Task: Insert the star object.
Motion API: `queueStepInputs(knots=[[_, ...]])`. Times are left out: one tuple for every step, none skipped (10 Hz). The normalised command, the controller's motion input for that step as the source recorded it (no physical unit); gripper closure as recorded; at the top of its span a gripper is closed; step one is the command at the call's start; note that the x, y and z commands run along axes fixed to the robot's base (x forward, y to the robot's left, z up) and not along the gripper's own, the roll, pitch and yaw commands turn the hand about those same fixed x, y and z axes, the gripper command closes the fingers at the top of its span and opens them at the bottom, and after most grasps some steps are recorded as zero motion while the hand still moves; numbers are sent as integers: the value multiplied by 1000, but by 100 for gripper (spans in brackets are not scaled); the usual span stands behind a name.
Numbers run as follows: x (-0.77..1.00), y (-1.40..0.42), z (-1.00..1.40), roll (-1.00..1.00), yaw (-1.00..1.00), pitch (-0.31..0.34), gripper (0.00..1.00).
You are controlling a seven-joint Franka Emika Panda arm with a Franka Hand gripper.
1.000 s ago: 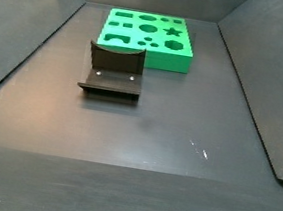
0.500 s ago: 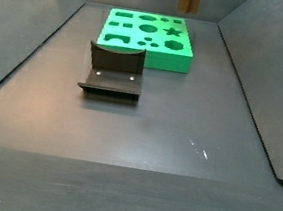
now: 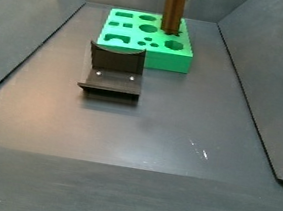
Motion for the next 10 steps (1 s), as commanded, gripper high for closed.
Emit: queueStepInputs(knots=[[-220, 100, -260, 84, -331, 0, 100], [-446, 17, -229, 31, -257, 3, 100], [-497, 0, -197, 0, -120, 0, 100], [-143, 0, -366, 0, 91, 0, 100], [157, 0, -646, 17, 174, 3, 100], [126, 0, -1000, 46, 157, -26, 100], [60, 0, -1000, 43, 83, -51, 100], [0, 0, -917, 64, 0, -106, 100], [0, 0, -154, -50, 0, -140, 100], [0, 0, 0, 0, 0, 0, 100]])
